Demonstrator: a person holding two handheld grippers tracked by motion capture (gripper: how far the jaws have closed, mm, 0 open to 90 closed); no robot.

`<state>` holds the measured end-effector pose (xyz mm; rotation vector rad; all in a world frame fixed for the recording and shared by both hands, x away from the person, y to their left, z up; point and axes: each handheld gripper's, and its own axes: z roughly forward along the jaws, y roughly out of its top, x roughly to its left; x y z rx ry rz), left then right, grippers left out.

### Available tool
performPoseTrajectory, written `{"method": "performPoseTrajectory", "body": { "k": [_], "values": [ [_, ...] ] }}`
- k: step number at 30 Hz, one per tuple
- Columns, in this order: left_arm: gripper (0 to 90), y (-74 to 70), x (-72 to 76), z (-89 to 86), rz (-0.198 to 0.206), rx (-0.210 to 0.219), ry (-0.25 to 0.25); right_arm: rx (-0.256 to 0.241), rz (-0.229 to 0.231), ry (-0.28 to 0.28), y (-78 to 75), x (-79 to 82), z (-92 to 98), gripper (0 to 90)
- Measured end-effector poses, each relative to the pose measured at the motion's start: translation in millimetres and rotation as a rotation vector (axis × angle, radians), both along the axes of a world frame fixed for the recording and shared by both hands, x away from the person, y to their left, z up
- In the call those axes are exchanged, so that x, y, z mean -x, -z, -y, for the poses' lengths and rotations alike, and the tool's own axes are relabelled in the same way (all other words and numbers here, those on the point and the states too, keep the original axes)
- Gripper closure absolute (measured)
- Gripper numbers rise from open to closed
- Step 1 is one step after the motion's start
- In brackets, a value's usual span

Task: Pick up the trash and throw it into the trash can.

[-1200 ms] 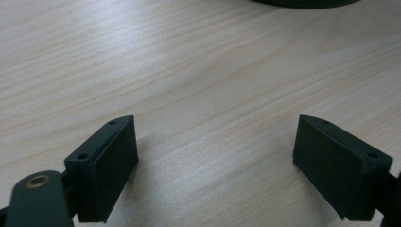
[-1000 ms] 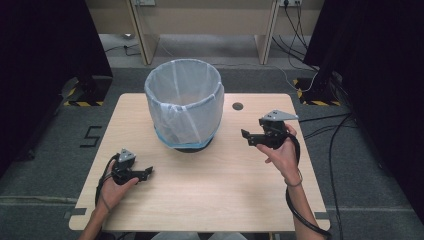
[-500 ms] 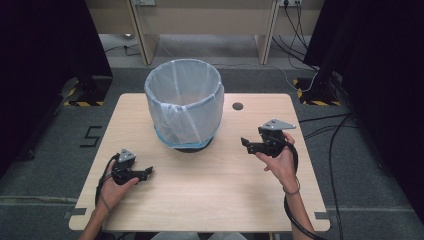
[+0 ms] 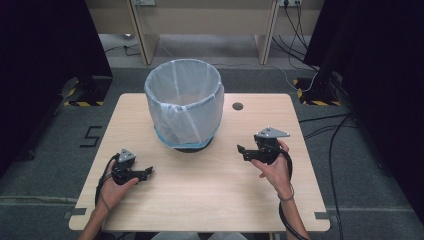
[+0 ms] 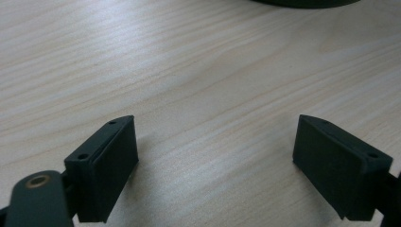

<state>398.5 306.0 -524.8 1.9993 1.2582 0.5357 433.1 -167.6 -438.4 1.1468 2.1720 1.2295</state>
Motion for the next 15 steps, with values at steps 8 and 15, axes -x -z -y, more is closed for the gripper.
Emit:
{"method": "performPoseTrajectory", "body": {
  "k": [8, 15],
  "values": [
    [13.9, 0.1, 0.0, 0.0, 0.002, 0.000, 0.000, -0.002, -0.032, -0.003, 14.3, -1.3, 1.0, 21.4],
    [13.9, 0.0, 0.5, -0.1, 0.000, 0.000, 0.000, 0.001, -0.056, 0.003, 22.3, 0.8, 3.0, 21.4]
  ]
}}
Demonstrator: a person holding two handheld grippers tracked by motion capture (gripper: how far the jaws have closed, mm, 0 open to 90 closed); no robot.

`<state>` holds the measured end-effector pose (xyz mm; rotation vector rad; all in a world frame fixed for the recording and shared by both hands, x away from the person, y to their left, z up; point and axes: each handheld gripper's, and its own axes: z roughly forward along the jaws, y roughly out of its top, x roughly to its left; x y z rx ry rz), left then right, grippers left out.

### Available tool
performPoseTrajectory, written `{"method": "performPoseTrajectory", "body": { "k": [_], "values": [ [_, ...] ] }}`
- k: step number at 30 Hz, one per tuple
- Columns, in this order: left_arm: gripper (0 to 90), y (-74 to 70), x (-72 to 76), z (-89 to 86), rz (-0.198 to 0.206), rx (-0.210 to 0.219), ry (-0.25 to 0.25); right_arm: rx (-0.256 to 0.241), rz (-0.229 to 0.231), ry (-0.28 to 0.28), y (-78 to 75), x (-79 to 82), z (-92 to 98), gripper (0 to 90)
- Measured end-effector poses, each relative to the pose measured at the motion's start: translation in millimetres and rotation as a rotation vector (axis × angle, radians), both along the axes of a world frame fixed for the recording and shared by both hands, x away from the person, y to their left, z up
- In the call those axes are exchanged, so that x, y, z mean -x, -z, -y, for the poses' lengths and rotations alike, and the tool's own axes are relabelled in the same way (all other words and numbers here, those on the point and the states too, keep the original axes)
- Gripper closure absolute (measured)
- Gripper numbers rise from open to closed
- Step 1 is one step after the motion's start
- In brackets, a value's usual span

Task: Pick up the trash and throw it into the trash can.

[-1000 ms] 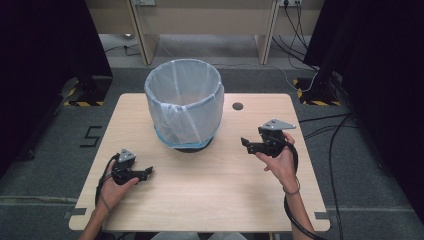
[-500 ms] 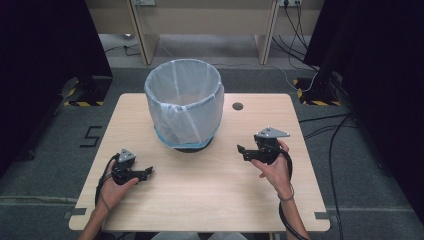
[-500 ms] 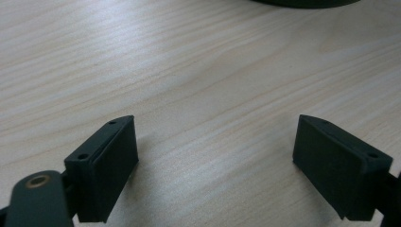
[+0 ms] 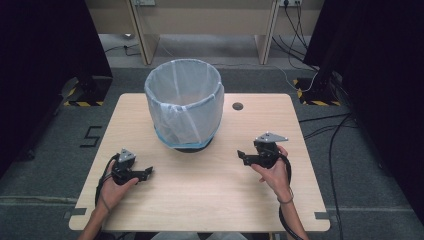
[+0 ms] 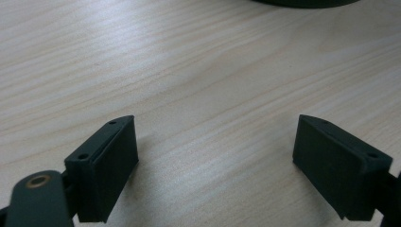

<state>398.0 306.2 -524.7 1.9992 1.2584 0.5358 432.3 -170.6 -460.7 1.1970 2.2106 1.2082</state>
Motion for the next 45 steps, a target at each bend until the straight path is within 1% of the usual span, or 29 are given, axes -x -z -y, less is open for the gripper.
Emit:
{"method": "performPoseTrajectory", "body": {
  "k": [3, 8, 11, 15, 16, 19, 25, 32, 35, 42, 45],
  "values": [
    [13.9, 0.0, 0.1, 0.0, 0.000, 0.000, 0.000, 0.002, -0.007, -0.003, 2.8, 2.2, 0.3, 21.4],
    [13.9, 0.3, 0.1, 0.1, 0.003, 0.003, -0.001, 0.027, -0.019, -0.014, 9.1, 5.9, 1.6, 21.4],
    [13.9, 0.0, 0.3, 0.0, 0.000, 0.001, -0.001, 0.029, -0.021, -0.015, 11.1, 7.1, 2.1, 21.4],
    [13.9, 0.0, 0.4, 0.0, 0.000, 0.001, -0.001, 0.030, -0.039, -0.019, 16.8, 11.0, 1.7, 21.4],
    [13.9, 0.0, 0.5, -0.1, 0.001, 0.001, -0.001, 0.038, -0.043, -0.021, 19.2, 11.8, 2.2, 21.4],
    [13.9, -0.3, 0.8, -0.4, -0.003, -0.004, 0.001, 0.047, -0.057, -0.022, 24.5, 14.3, 3.3, 21.4],
    [14.0, -0.2, 1.0, -0.1, -0.002, -0.001, -0.002, 0.045, -0.068, -0.017, 28.7, 18.1, 5.9, 21.4],
    [14.0, -0.1, 1.1, -0.4, -0.001, -0.002, 0.000, 0.055, -0.093, -0.007, 37.7, 25.4, 10.5, 21.4],
    [13.9, -0.1, 1.1, -0.4, -0.001, -0.002, 0.000, 0.070, -0.092, -0.004, 39.7, 28.8, 14.0, 21.4],
    [14.0, -0.1, 1.1, -0.4, -0.001, -0.003, 0.001, 0.080, -0.099, 0.005, 43.9, 35.7, 16.7, 21.4],
    [14.0, -0.1, 1.3, -0.5, -0.001, -0.003, 0.000, 0.086, -0.098, -0.001, 45.3, 38.5, 17.8, 21.4]
  ]
}}
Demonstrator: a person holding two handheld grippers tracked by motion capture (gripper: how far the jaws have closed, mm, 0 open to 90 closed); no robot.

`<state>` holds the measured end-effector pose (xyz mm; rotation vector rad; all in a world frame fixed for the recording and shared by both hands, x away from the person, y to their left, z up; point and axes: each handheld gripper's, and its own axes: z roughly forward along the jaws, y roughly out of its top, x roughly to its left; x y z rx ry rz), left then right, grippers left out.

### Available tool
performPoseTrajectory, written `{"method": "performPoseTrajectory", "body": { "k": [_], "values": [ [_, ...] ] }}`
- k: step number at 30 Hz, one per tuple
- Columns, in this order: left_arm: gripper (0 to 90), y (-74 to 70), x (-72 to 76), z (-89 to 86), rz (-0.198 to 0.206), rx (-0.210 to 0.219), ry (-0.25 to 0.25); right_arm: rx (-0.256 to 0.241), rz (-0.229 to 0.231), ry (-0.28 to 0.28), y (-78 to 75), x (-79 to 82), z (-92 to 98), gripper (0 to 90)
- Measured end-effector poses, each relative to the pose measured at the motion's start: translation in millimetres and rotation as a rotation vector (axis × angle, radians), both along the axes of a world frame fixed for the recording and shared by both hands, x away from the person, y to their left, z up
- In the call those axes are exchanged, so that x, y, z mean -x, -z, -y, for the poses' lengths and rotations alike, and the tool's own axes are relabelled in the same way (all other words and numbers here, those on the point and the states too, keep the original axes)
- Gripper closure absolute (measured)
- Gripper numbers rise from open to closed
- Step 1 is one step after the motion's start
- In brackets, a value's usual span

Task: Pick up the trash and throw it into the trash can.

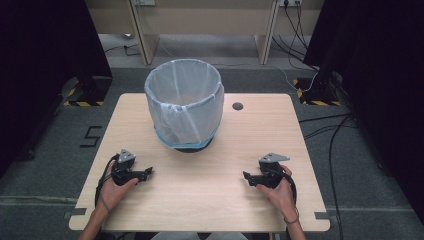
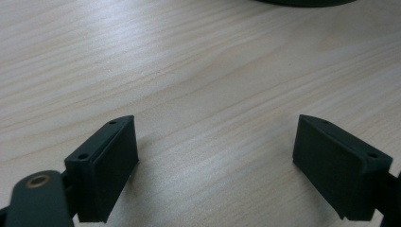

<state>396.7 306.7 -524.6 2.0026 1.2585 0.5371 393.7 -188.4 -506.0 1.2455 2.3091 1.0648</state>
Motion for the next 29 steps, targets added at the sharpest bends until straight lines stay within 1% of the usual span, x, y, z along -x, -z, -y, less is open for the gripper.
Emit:
{"method": "performPoseTrajectory", "body": {
  "k": [8, 11, 13, 14, 15, 17, 21, 22, 24, 29],
  "values": [
    [13.9, 0.0, 0.1, 0.0, 0.000, 0.000, 0.000, 0.021, 0.005, 0.016, 2.4, 10.0, 5.3, 21.4],
    [13.9, 0.0, 0.2, 0.0, 0.000, 0.000, 0.000, 0.035, -0.002, 0.019, 4.0, 14.6, 7.8, 21.4],
    [13.9, 0.0, 0.2, 0.0, 0.000, -0.001, 0.000, 0.048, 0.006, 0.019, 6.2, 16.8, 10.0, 21.4],
    [13.9, 0.0, 0.2, 0.0, 0.000, -0.001, 0.000, 0.051, 0.002, 0.025, 7.0, 18.2, 10.2, 21.4],
    [14.0, 0.0, 0.2, 0.1, 0.000, 0.001, -0.001, 0.058, 0.009, 0.027, 7.6, 20.0, 11.6, 21.4],
    [14.0, 0.0, 0.2, 0.0, 0.000, 0.000, 0.000, 0.058, 0.013, 0.027, 7.9, 22.4, 13.9, 21.4],
    [13.9, 0.0, 0.2, 0.0, 0.000, 0.000, 0.000, 0.054, 0.030, 0.022, 10.1, 24.8, 14.6, 20.0],
    [14.0, 0.0, 0.2, 0.0, -0.001, 0.000, -0.001, 0.062, 0.034, 0.017, 10.2, 24.9, 14.3, 19.7],
    [14.0, 0.0, 0.2, 0.1, 0.000, 0.000, 0.000, 0.071, 0.037, 0.016, 10.5, 25.3, 12.6, 18.9],
    [13.9, 0.0, 0.2, 0.0, 0.000, -0.001, 0.000, 0.075, 0.037, 0.014, 10.5, 24.9, 12.6, 18.4]
  ]
}}
